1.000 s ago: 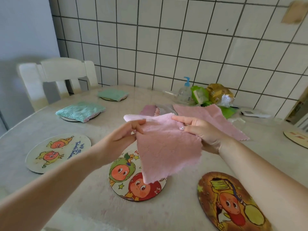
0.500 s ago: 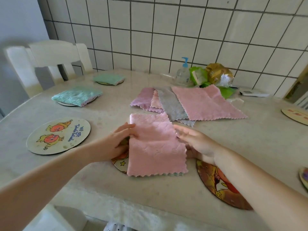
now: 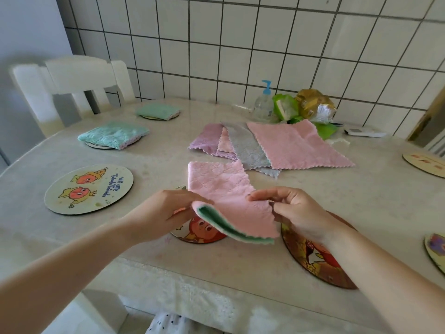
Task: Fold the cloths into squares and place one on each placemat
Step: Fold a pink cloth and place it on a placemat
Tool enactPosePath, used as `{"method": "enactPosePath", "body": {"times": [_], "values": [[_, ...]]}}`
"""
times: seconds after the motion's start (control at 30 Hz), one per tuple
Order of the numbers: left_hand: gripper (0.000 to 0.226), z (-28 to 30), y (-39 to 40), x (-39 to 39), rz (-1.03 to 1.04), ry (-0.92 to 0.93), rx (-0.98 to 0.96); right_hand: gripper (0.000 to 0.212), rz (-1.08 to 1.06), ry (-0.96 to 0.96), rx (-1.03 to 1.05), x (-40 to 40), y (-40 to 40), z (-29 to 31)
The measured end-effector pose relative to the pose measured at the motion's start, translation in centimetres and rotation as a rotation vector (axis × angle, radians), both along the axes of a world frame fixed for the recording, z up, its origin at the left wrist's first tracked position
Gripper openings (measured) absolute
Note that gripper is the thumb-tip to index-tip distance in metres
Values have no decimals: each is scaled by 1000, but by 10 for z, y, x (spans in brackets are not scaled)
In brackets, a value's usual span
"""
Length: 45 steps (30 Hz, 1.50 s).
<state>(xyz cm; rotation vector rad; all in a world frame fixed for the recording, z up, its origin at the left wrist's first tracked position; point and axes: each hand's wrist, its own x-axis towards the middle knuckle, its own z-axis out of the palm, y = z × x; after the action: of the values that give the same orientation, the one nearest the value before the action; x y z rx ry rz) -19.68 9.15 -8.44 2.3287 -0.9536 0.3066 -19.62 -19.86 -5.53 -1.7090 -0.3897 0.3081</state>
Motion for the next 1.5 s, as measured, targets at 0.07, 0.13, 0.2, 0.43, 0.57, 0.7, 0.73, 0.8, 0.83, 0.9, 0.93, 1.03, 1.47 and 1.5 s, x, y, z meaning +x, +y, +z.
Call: {"method": "enactPosePath", "body": {"times": [0.07,0.13,0.2,0.43,0.57,0.7,0.73,0.8,0.83,0.9,0.93,1.03,1.47,1.5], "values": [[40,1,-5,-7,74,113,-122,49,11,7,18,-1,-2,-2],[45,1,-8,-11,180,217,-266,38,5,-1,8,-2,-2,-5],[49,-1,-10,-11,277,275,-331,27,-3,11,32,-2,-1,-9],[40,5,-21,8,465,350,-357,18,-185,-202,-162,6,14,-7],[18,11,-23,26,501,307,-361,10,-258,-234,-247,29,22,-2],[37,13,-21,47,524,335,-387,16,-322,-228,-366,59,30,-4],[44,12,-20,52,528,339,-382,32,-339,-207,-394,68,32,-5],[60,10,-18,64,546,335,-354,52,-368,-166,-438,84,36,-8],[66,9,-17,70,556,329,-337,53,-372,-151,-443,91,37,-9],[73,8,-16,79,574,314,-307,53,-357,-131,-474,104,40,-11],[74,8,-15,83,580,307,-292,52,-345,-125,-501,110,41,-12],[74,8,-14,92,605,287,-197,50,-328,-123,-584,125,43,-16],[44,18,-18,88,647,-18,170,54,-372,-407,-705,122,49,-11],[41,21,-22,85,609,-67,171,52,-329,-487,-721,114,54,-7]]}}
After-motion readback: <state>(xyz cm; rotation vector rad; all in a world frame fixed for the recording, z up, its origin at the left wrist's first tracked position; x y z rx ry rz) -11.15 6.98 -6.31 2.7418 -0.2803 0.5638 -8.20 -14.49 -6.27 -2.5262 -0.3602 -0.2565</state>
